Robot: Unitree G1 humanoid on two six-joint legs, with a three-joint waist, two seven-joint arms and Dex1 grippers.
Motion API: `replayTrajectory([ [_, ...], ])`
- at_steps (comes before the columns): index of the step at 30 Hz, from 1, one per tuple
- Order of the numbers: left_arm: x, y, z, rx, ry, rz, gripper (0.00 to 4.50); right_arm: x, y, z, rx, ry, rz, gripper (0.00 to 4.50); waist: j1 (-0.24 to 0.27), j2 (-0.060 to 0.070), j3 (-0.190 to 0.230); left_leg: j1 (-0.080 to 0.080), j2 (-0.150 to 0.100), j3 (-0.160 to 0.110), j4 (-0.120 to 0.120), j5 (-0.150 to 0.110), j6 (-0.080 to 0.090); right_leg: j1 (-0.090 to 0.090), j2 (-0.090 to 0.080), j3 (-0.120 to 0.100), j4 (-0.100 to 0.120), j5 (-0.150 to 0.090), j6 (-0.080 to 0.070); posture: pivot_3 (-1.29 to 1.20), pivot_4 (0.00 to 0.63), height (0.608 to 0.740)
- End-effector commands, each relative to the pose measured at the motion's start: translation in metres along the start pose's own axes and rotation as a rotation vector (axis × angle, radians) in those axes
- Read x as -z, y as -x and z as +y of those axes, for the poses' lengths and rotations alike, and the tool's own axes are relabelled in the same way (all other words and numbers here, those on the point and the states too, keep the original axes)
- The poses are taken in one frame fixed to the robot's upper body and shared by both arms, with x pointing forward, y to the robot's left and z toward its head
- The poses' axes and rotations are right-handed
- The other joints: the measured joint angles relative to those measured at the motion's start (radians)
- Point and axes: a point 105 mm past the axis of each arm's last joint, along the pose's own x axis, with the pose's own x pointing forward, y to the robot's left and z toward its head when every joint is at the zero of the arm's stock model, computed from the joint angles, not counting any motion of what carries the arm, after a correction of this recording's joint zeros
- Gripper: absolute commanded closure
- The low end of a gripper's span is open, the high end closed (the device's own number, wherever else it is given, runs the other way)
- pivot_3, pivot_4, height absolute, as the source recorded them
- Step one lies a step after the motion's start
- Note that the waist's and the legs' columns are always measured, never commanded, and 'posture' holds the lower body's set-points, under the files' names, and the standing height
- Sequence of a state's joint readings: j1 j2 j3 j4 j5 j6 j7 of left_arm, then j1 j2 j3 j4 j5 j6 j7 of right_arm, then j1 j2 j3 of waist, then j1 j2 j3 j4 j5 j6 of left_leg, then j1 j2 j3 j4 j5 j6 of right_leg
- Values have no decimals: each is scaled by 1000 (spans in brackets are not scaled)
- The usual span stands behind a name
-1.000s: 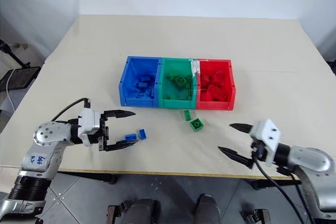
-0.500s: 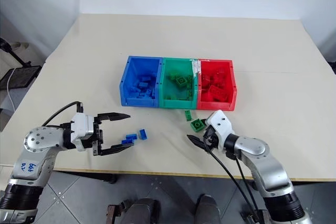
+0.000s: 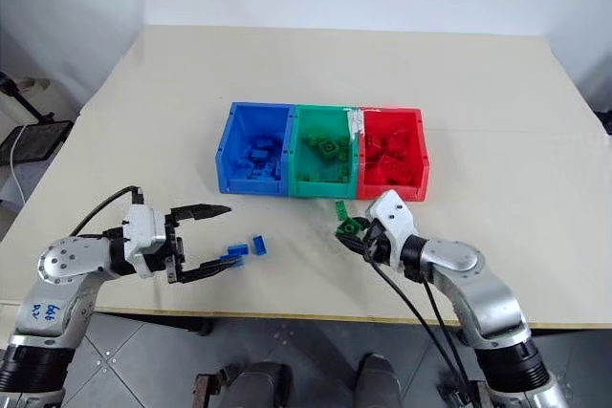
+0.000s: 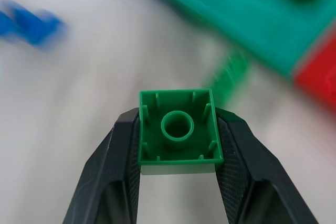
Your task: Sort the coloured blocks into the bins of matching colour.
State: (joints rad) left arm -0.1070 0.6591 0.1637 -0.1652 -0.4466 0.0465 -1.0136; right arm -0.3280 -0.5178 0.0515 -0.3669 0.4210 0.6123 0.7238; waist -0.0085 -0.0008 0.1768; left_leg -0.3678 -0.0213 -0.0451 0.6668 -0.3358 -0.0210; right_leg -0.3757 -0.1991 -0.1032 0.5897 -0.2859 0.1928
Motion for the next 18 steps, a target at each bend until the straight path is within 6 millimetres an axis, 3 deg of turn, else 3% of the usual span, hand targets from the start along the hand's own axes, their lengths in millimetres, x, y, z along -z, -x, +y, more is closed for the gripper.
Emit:
replayTrajectory([
  [1,-10,10,7,-101,-5,-33,0,-42,-9,-11,27,59,-140,3011,0,0,0,0,0,0,0,0,0,0,0,0,0,0,0,0,150,740],
  [5,-5,23,6,-174,25,-9,0,-68,-40,-45,142,118,-156,3011,-16,0,0,0,0,0,0,0,-1,-1,0,0,1,0,0,0,150,740],
  [10,-4,27,5,-198,17,11,0,-76,-68,-79,278,187,-127,3011,-20,0,0,-1,0,-1,0,-1,-1,-1,0,0,1,0,0,0,150,740],
  [18,-3,29,6,-200,18,19,0,-78,-70,-81,222,212,-147,460,-27,1,0,0,0,-1,-1,-1,-1,-2,0,-1,1,0,0,0,150,740],
])
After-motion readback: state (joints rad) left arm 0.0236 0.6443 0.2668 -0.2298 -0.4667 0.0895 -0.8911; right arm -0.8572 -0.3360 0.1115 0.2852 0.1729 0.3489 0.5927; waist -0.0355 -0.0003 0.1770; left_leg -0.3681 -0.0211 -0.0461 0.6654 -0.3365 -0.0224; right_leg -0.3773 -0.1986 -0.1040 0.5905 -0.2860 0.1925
